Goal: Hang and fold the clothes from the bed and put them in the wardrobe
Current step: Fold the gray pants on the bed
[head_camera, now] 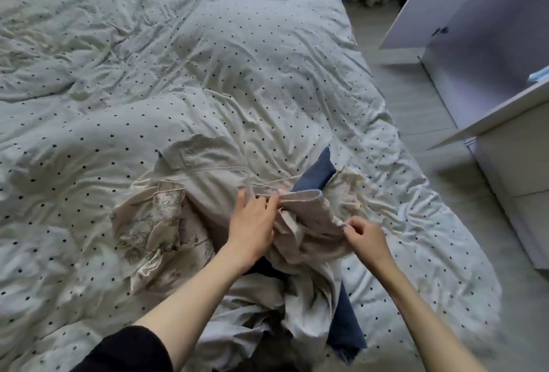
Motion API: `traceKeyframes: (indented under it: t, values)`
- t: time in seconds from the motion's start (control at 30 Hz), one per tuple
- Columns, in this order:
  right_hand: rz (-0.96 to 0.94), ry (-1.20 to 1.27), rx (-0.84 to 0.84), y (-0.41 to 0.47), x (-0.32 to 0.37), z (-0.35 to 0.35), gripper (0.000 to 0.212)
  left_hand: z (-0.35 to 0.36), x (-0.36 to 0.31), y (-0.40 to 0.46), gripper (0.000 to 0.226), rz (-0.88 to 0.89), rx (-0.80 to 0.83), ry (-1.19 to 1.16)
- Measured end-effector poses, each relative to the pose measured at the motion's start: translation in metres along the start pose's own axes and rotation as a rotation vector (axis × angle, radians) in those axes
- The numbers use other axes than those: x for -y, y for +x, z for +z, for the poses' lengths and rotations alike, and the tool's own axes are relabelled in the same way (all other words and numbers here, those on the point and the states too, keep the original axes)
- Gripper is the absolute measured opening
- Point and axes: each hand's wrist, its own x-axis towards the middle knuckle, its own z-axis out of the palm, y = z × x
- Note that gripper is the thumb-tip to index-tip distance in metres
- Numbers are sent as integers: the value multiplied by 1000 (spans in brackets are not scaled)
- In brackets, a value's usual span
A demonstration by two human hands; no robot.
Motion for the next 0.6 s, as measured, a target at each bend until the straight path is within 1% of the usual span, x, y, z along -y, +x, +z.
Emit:
traceKeyframes:
  t: [0.03, 0.07, 0.1, 0.13, 0.17, 0.2, 0.27, 0.3, 0.37, 0.43, 0.47, 0.53, 0.6]
  values:
    - [23, -109, 61, -7, -4, 4, 13, 3, -4, -8, 58, 23, -20, 21]
    - [38, -239, 154, -13, -6, 8, 9, 4, -5, -16, 47, 68, -47, 24]
    - [23, -371, 254, -16, -6, 14, 39, 6, -4, -23, 34, 139, -84, 27]
    - [-9, -477, 352, -18, -6, 21, 66, 7, -1, -30, 27, 195, -112, 36]
    - [-63, -547, 376, -19, -5, 29, 78, 9, 1, -34, 26, 228, -113, 34]
    - [-141, -592, 369, -21, -1, 38, 77, 10, 4, -37, 25, 239, -96, 25]
    - [-287, -615, 276, -24, 6, 45, 67, 4, 5, -44, 22, 215, -62, -27]
    - [-345, -591, 222, -27, 10, 45, 63, 0, 4, -46, 21, 193, -27, -67]
    - [-418, -475, 146, -27, 17, 36, 55, -7, 5, -45, 32, 98, 24, -151]
    - [-447, -340, 133, -30, 28, 15, 48, -20, 8, -45, 34, 60, -1, -243]
    - [-469, -273, 123, -32, 34, 3, 47, -30, 9, -42, 32, 66, -30, -284]
    - [-498, -138, 67, -41, 46, -26, 47, -53, 8, -35, 27, 134, -115, -304]
    - [-448, 25, -47, -59, 58, -56, 52, -73, 3, -26, 26, 241, -200, -227]
